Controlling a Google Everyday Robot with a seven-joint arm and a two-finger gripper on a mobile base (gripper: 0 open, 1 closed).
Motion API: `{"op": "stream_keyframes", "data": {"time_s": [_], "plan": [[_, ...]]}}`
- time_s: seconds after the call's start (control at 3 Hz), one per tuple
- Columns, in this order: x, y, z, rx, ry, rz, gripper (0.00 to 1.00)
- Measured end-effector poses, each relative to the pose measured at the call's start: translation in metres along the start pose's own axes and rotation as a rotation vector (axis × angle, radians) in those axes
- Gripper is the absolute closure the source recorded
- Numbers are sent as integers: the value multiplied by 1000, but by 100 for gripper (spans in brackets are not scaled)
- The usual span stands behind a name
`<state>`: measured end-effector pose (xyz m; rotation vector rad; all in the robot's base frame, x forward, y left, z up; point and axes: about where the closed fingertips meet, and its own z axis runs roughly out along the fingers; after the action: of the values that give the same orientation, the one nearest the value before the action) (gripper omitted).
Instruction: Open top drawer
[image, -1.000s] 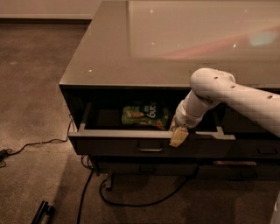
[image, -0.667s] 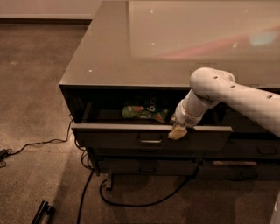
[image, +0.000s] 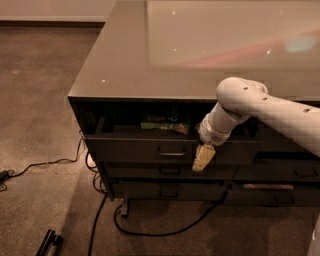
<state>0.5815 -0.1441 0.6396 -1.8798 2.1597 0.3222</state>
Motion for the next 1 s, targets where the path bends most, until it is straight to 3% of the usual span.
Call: {"op": "stream_keyframes", "data": {"time_s": [0.67,1.0], "plan": [[9,14,12,-39,9,-7,0],[16,30,9,-36,38,-13,18]]}}
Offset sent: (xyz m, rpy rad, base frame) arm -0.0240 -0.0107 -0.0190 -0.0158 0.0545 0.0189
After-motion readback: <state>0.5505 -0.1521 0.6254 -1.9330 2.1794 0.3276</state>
